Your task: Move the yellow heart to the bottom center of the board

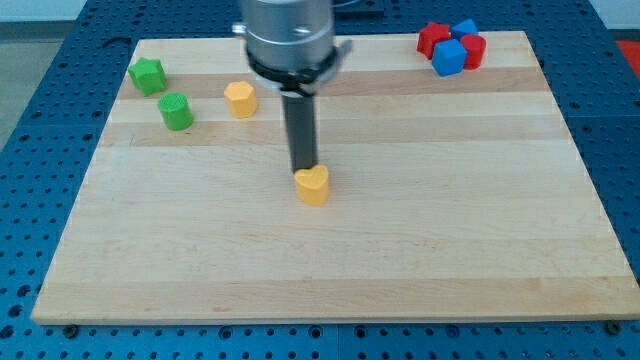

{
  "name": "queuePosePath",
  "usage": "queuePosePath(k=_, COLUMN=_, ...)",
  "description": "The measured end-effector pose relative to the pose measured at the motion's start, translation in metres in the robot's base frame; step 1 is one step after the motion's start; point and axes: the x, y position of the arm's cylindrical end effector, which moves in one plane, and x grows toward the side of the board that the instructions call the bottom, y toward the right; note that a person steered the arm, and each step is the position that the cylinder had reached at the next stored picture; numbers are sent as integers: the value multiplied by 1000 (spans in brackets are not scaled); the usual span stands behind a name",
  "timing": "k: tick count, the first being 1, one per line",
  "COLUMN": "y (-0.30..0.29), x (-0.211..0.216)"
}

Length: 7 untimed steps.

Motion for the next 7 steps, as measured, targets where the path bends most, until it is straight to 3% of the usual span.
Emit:
queuePosePath(k=3, y=16, x=18)
queuePosePath(k=4, y=16, x=60)
queuePosePath(k=6, y=-6, x=38)
queuePosePath(k=7, y=-29, x=54)
